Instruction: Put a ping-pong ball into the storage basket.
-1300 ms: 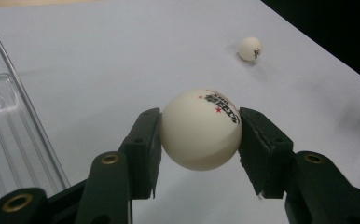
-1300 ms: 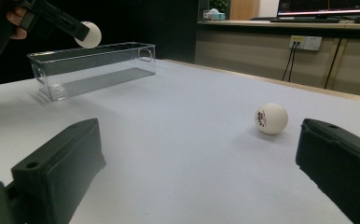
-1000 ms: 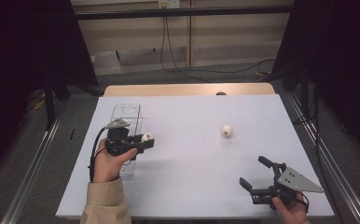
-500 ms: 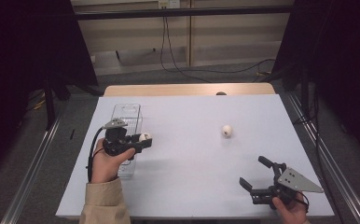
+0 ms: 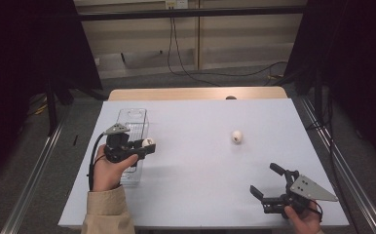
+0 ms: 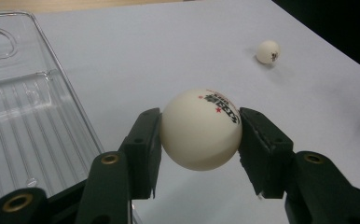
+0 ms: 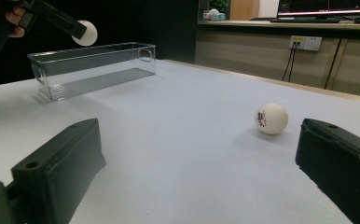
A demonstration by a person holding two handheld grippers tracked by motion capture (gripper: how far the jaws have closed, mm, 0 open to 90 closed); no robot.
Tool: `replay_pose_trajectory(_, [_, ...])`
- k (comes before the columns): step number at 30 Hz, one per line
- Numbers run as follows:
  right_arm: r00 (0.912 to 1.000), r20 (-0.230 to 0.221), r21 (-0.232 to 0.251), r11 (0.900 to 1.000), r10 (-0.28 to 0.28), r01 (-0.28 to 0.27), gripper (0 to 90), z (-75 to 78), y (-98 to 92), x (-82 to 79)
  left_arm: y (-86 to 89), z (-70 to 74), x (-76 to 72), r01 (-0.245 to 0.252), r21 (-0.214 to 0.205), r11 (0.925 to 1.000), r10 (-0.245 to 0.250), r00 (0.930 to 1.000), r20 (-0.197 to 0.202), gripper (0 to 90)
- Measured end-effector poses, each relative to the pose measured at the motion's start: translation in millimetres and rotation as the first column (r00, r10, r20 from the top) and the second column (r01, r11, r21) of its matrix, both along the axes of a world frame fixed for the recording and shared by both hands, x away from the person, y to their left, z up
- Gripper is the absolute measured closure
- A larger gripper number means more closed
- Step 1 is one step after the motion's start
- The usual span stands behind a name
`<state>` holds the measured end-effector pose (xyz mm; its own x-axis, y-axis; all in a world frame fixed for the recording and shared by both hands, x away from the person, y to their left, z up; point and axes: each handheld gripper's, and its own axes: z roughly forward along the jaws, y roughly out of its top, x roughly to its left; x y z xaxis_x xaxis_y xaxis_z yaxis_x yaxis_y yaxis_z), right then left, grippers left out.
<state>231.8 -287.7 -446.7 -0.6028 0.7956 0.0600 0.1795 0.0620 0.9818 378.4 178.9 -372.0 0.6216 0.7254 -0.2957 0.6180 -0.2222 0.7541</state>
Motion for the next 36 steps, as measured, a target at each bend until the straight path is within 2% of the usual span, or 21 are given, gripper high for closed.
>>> replay_pose_trajectory(36, [1.0000, 0.000, 0.000, 1.0000, 0.001, -0.001, 0.2, 0.0, 0.1, 0.0, 13.4, -0.1, 0.1, -0.039, 0.022, 0.9990, 0.039, 0.9992, 0.015, 50.9])
